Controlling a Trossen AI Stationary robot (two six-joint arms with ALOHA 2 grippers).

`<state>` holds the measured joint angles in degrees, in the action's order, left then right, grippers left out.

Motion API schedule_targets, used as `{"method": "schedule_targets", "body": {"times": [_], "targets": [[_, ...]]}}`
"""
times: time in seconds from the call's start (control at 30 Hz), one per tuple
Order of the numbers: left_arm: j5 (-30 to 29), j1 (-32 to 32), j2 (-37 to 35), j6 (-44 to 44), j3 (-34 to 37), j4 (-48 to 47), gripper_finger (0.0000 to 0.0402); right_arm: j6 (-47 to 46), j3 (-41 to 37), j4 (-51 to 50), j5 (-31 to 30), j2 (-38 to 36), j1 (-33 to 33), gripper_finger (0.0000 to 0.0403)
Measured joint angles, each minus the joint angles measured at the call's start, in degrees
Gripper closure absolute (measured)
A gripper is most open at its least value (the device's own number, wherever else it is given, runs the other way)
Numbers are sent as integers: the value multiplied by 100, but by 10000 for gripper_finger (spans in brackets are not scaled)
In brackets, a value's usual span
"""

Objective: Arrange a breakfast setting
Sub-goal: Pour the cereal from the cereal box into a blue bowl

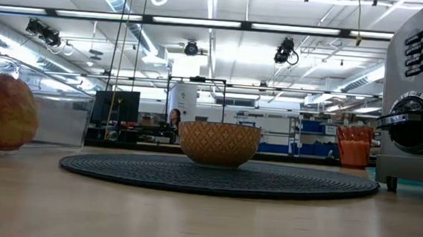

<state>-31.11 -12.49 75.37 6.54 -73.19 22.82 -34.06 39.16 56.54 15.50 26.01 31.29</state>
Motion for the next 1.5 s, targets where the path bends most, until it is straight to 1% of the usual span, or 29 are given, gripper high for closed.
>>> {"method": "schedule_targets", "body": {"times": [0.1, 0.2, 0.3, 0.43, 0.6, 0.73, 0.77, 0.87, 0.97, 1.07, 1.13, 1.23, 1.3, 1.37, 1.5], "targets": [[104, 166, 230, 30, 0, 228, 130, -353, 0, 908, -215, 462, 0, 201], [488, 320, 516, 12, 0, 819, 92, -725, 1, 1709, -331, 965, 0, 201], [741, 369, 820, -391, 0, 1534, 76, -971, 4, 1691, -185, 1429, -2, 201], [730, 401, 1059, -554, 0, 1788, 70, -1126, -12, 1575, 104, 2021, -59, 201], [694, 542, 1099, -394, 0, 1808, 69, -1276, -4, 1813, 223, 2543, -92, 201], [725, 803, 1099, -130, 0, 1811, 69, -1275, -7, 1825, 338, 2915, -90, 201], [820, 890, 1099, -112, 0, 1813, 69, -1247, -7, 1868, 292, 2972, -91, 201], [1379, 1171, 1099, 87, 0, 1811, 69, -1226, -4, 1932, 215, 3176, -81, 201], [1661, 1434, 1099, 291, 0, 1791, 69, -1184, -4, 1846, 219, 3374, -74, 201], [2102, 1698, 1099, 488, 0, 1765, 69, -1096, -4, 1911, 211, 3530, -79, 201], [2231, 1847, 1099, 649, 0, 1769, 70, -1056, -4, 1887, 184, 3644, -76, 201], [2241, 2028, 1099, 837, 0, 1768, 81, -908, -4, 1918, 41, 3748, -81, 201], [2297, 2119, 1099, 973, 0, 1721, 101, -904, -4, 1922, -125, 3800, -114, 201], [2490, 2207, 1095, 1087, 0, 1586, 130, -899, 3, 1968, -204, 3829, -141, 201], [2543, 2276, 1086, 1089, -4, 1499, 207, -754, 158, 1853, -137, 3856, -213, 199]]}}
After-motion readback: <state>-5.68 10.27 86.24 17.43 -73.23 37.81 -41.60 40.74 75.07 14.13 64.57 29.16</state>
